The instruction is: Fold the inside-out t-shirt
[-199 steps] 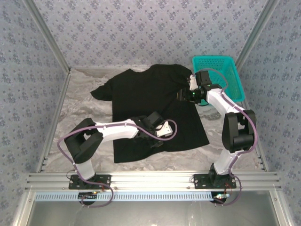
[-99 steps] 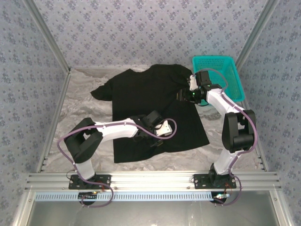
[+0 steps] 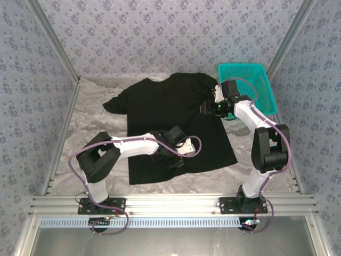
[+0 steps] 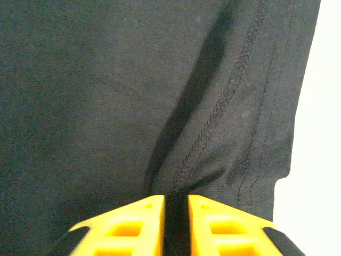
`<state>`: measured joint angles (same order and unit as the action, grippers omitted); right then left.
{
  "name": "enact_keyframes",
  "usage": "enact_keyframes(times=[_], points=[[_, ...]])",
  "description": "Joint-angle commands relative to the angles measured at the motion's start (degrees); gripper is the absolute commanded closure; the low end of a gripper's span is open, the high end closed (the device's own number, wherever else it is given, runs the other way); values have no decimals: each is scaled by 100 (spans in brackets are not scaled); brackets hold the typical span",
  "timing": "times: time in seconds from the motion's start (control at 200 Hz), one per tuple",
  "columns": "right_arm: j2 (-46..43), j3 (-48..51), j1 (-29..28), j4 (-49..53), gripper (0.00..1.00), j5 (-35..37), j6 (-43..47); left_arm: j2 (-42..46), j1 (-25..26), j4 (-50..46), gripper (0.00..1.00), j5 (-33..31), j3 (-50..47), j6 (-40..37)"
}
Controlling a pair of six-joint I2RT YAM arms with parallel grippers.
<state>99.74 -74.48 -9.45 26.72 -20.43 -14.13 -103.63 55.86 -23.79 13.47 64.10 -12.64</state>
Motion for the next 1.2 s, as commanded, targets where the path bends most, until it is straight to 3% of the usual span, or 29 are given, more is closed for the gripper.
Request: enact_keyframes(times=[0.0, 0.13, 0.25, 0.315, 0.415, 0.495, 0.649, 0.774, 0.879, 0.994, 1.199], points=[[-8, 46, 32, 80, 42, -68, 77, -96, -22, -161, 89, 196, 153, -63], [-12, 43, 39, 87, 42, -69, 69, -104, -35, -197, 100, 295, 167, -63], [-80, 44, 38, 114, 42, -50, 75, 65, -123, -45, 100, 267, 117, 256], [-187, 66, 29, 131, 42, 31, 79, 413, -183, 339, 100, -81, -93, 601], [-795, 374, -40, 70, 43, 203, -16, 1128, -316, 854, 100, -637, -459, 1048], [-1440, 722, -149, 64, 43, 316, -61, 1531, -575, 1002, 100, -568, -538, 1511], [-2782, 1445, -836, 228, 43, 376, 54, 1835, -1025, 975, 100, -344, -464, 2150], [-3642, 2236, -1634, 21, 44, 7, 199, 1830, -1392, 867, 100, 28, -266, 2657], [-4116, 3141, -2687, -1040, 49, 80, 199, 1692, -1533, 578, 100, 210, 98, 2929], [-3704, 3822, -3624, -2510, 54, 555, 170, 1686, -1621, 345, 100, 503, 436, 3137], [-2275, 4300, -4312, -4954, 65, 1907, 542, 2439, -1641, 292, 100, 540, 527, 3186]])
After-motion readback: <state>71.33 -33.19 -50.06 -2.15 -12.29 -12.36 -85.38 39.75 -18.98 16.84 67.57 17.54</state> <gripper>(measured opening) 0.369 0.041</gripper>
